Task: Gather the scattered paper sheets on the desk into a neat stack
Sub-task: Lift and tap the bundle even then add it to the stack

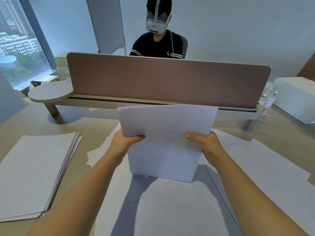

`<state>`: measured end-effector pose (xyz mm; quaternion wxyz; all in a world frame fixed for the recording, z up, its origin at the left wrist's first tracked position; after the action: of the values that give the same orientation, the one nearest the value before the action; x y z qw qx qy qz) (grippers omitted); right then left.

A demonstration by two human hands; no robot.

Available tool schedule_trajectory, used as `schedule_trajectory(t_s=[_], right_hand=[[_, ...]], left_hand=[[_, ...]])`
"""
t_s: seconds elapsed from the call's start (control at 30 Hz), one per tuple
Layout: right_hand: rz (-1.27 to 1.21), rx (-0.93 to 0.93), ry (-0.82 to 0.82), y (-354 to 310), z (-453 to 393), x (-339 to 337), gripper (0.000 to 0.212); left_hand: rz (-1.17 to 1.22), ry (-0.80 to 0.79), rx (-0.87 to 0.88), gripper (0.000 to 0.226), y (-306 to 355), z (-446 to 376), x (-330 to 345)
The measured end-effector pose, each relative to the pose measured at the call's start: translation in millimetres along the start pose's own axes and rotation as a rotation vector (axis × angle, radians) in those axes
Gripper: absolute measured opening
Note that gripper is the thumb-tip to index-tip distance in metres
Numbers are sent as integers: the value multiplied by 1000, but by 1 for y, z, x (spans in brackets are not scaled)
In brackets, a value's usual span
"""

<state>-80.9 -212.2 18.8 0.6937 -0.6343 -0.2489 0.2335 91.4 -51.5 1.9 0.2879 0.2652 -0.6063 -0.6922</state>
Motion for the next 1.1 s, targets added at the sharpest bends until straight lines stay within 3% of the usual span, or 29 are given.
schedule_trajectory(t_s=[0.2, 0.3, 0.47, 0.63, 0.87, 1.1], right_hand=[[0, 137, -1, 38, -7, -1, 22], [-6, 130, 10, 33, -18, -7, 27], [54, 213, -28, 53, -21, -14, 25], [125, 162, -47, 43, -32, 8, 38], [228, 83, -103, 39, -32, 94, 20], [266, 273, -221, 80, -25, 239, 21]], left_hand=[[62, 110, -125, 50, -32, -1, 10], [75, 64, -139, 46, -27, -4, 16], [72, 108, -209, 60, -45, 4, 28], [80, 209, -242, 32, -46, 4, 11], [-37, 435, -239, 22, -39, 14, -82], [-240, 570, -357, 25, -64, 29, -233]])
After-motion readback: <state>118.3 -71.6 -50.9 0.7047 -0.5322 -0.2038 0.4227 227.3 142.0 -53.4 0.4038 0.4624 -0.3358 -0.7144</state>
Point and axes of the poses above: each hand's wrist, its own z-axis away from the middle knuckle, its own x-axis out of the palm, y = z × x, the point moved 3 cm from there along -z, towards the middle knuckle, and after that the axes turned 3 degrees about -x, right-handed, at the moved point
